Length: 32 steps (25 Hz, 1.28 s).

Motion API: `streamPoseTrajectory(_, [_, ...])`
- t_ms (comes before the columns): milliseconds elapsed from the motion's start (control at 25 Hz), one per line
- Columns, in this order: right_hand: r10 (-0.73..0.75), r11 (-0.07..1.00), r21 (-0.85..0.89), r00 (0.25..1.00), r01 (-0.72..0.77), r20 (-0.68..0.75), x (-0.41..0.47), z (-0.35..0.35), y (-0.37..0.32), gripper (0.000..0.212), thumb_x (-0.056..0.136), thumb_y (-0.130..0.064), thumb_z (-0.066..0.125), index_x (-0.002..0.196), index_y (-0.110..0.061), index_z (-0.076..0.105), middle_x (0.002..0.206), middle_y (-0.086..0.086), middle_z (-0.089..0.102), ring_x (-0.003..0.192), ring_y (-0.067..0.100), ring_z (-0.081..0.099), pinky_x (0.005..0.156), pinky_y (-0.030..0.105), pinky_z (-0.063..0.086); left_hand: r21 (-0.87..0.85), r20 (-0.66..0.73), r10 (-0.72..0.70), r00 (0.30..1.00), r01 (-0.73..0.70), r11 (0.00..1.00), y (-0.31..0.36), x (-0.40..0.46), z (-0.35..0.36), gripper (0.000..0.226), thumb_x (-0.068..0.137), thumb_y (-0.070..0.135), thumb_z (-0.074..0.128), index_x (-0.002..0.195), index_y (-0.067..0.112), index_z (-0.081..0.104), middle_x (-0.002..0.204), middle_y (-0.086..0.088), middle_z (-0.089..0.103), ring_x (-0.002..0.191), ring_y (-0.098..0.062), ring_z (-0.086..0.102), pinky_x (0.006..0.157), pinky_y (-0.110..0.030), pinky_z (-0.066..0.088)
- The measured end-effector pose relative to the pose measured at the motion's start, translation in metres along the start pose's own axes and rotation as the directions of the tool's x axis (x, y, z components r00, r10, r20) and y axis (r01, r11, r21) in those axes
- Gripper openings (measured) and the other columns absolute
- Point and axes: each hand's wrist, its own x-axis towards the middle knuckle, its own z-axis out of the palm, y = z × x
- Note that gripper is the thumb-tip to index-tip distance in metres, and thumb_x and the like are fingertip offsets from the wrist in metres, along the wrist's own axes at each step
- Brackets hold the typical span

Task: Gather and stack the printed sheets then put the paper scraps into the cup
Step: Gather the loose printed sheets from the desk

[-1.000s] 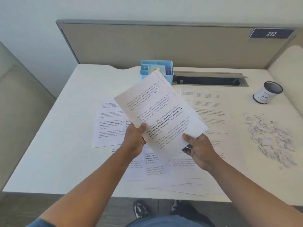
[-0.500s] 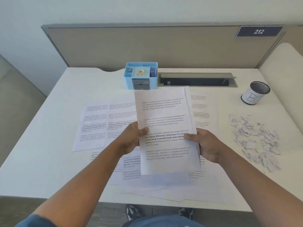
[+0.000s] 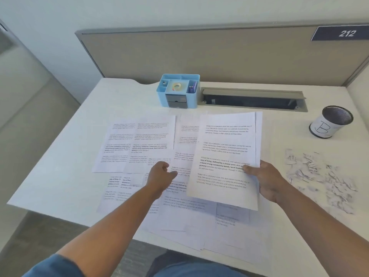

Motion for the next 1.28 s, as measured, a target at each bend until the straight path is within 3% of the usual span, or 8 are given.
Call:
streamPoseTrajectory(80, [0.004, 1.000, 0.001, 1.000, -0.004, -0.030, 0.004, -0.003, 0.001, 0.031, 0.094, 0.002, 0.065, 0.123, -0.009, 0.069, 0.118, 0.010, 0.076, 0.109, 0.034, 0.071, 0.090, 0.049, 0.057, 0.104, -0.033, -0.026, 0.999, 0.030, 0.994, -0.005, 0.005, 0.004, 0.070, 0.086, 0.032, 0.081, 0.144, 0.010, 0.048, 0.143, -0.007, 0.051, 0.097, -0.015, 0.056, 0.075, -0.031, 0.049])
streamPoseTrajectory(200, [0.016, 1.000, 0.000, 0.999, -0.016, -0.048, 0.008, -0.002, 0.005, 0.032, 0.094, 0.001, 0.065, 0.124, -0.009, 0.069, 0.119, 0.010, 0.075, 0.109, 0.034, 0.071, 0.091, 0.050, 0.057, 0.317, -0.070, -0.036, 0.997, 0.057, 0.947, -0.014, 0.013, 0.011, 0.087, 0.074, 0.046, 0.089, 0.141, 0.010, 0.045, 0.136, -0.008, 0.048, 0.111, -0.026, 0.056, 0.085, -0.039, 0.053])
streamPoseTrajectory(360, [0.014, 0.999, -0.035, 0.998, -0.016, -0.060, 0.011, 0.005, 0.008, 0.032, 0.096, 0.000, 0.064, 0.126, -0.010, 0.068, 0.119, 0.008, 0.075, 0.110, 0.032, 0.072, 0.093, 0.049, 0.057, 0.440, -0.047, 0.029, 0.998, -0.005, 0.898, -0.024, 0.021, 0.016, 0.070, 0.071, 0.042, 0.091, 0.116, 0.012, 0.045, 0.109, -0.003, 0.056, 0.093, -0.023, 0.058, 0.066, -0.033, 0.045])
streamPoseTrajectory(520, [0.018, 0.999, -0.031, 0.996, -0.021, -0.088, 0.008, 0.014, 0.011, 0.032, 0.096, 0.001, 0.064, 0.125, -0.010, 0.068, 0.118, 0.008, 0.076, 0.109, 0.032, 0.072, 0.090, 0.047, 0.057, 0.310, -0.012, -0.016, 1.000, 0.019, 0.951, -0.024, 0.025, 0.010, 0.058, 0.069, 0.033, 0.093, 0.101, 0.012, 0.049, 0.094, -0.001, 0.061, 0.081, -0.020, 0.060, 0.056, -0.030, 0.041])
streamPoseTrajectory(640, [0.017, 0.999, -0.034, 0.994, -0.021, -0.112, 0.009, 0.017, 0.013, 0.033, 0.095, 0.001, 0.064, 0.126, -0.010, 0.068, 0.120, 0.009, 0.075, 0.110, 0.033, 0.071, 0.092, 0.049, 0.057, 0.215, 0.047, -0.009, 0.999, -0.002, 0.977, -0.029, 0.026, 0.008, 0.033, 0.079, 0.023, 0.085, 0.094, 0.010, 0.060, 0.090, -0.001, 0.070, 0.080, -0.020, 0.067, 0.066, -0.036, 0.055])
streamPoseTrajectory(800, [0.004, 0.999, -0.039, 0.990, -0.010, -0.139, 0.009, 0.021, 0.014, 0.032, 0.096, 0.001, 0.064, 0.125, -0.011, 0.068, 0.118, 0.008, 0.076, 0.109, 0.032, 0.071, 0.094, 0.050, 0.056, 0.035, 0.085, 0.077, 0.993, -0.080, 0.996, -0.025, 0.028, -0.011, 0.004, 0.099, 0.017, 0.064, 0.102, 0.015, 0.063, 0.099, 0.000, 0.071, 0.089, -0.022, 0.069, 0.075, -0.035, 0.057])
streamPoseTrajectory(1120, [0.003, 0.998, -0.060, 0.988, -0.013, -0.156, 0.009, 0.035, 0.025, 0.031, 0.096, 0.000, 0.064, 0.124, -0.013, 0.069, 0.119, 0.007, 0.076, 0.110, 0.033, 0.071, 0.100, 0.056, 0.054, 0.077, -0.108, 0.273, 0.956, -0.266, 0.961, 0.034, 0.042, -0.104, 0.014, 0.105, 0.015, 0.051, 0.105, 0.018, 0.064, 0.091, 0.003, 0.070, 0.079, -0.017, 0.066, 0.062, -0.025, 0.044])
streamPoseTrajectory(1280, [0.001, 0.996, -0.087, 0.987, -0.015, -0.159, 0.011, 0.042, 0.026, 0.030, 0.097, -0.001, 0.063, 0.124, -0.014, 0.070, 0.117, 0.005, 0.076, 0.110, 0.033, 0.071, 0.100, 0.057, 0.053, -0.015, -0.123, 0.276, 0.953, -0.280, 0.960, 0.047, 0.050, -0.144, 0.015, 0.104, 0.016, 0.055, 0.108, 0.017, 0.070, 0.094, -0.001, 0.076, 0.083, -0.024, 0.072, 0.077, -0.035, 0.056])
